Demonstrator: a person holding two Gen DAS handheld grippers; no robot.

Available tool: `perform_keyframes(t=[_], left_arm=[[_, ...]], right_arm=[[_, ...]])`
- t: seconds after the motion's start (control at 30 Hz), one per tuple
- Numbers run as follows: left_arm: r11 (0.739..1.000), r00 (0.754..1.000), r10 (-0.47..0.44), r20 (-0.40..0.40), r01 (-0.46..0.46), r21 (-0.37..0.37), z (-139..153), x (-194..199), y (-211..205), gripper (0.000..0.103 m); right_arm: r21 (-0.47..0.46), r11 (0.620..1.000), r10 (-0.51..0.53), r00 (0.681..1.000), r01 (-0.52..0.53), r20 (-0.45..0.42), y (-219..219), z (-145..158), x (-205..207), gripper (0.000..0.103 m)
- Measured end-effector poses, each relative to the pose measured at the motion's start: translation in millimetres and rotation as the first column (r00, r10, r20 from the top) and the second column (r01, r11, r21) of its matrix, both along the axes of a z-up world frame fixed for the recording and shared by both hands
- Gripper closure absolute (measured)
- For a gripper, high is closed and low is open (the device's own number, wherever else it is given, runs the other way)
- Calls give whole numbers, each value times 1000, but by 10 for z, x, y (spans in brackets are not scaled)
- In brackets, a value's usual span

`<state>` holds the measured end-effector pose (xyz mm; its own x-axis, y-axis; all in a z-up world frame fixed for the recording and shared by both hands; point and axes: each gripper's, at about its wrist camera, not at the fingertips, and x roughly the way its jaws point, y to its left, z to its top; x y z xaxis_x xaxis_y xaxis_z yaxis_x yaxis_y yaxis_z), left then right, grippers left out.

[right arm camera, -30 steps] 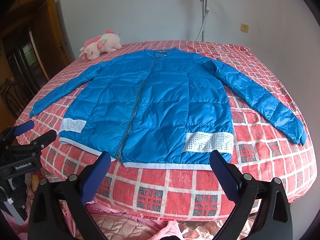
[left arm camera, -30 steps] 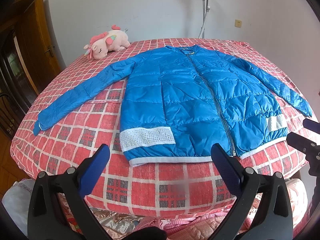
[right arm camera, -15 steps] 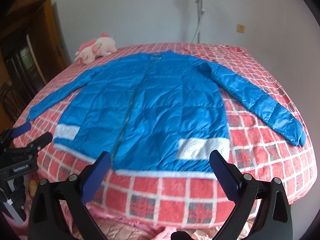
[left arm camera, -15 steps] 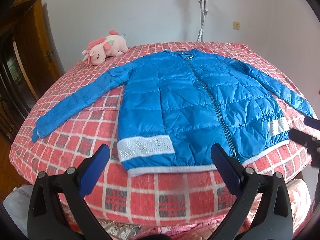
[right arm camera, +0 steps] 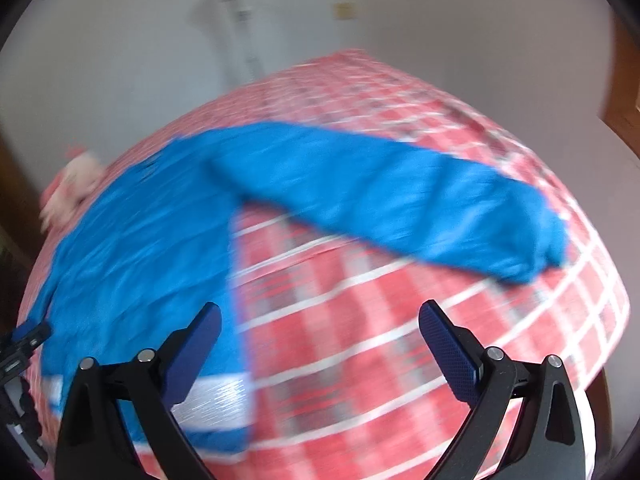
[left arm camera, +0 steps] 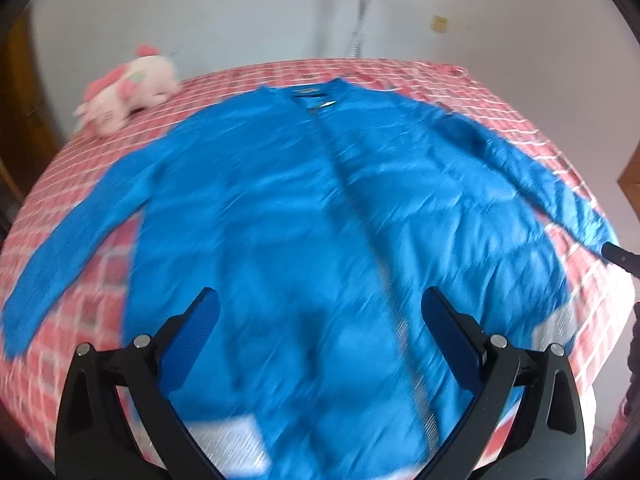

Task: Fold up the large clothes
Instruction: 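Grasp the blue jacket sleeve with the right tool and lift it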

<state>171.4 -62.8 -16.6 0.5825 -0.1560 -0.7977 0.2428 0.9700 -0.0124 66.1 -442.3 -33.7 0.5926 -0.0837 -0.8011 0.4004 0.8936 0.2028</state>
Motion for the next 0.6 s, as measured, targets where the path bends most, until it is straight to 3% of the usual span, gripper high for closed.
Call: perform_keyframes(t=[0.23, 0.47, 0.57, 0.6], left_arm=[[999, 1000, 2, -31, -1, 40, -30, 690, -496, 3], [999, 997, 13, -79, -11, 36, -277, 1096, -611, 3], [999, 994, 42, -102, -39, 27, -399, 1213, -543, 4], [998, 993, 52, -109, -49, 27, -425, 1242, -512, 5]], right_arm=[[45, 956, -282, 951, 289, -126, -1332, -226, -116, 4], [170, 933, -285, 941, 316, -184, -1829, -477, -133, 11], [205, 921, -292, 936, 330, -196, -1958, -622, -70, 19], [204, 924, -292, 940, 325, -177, -1959, -614, -62, 30]])
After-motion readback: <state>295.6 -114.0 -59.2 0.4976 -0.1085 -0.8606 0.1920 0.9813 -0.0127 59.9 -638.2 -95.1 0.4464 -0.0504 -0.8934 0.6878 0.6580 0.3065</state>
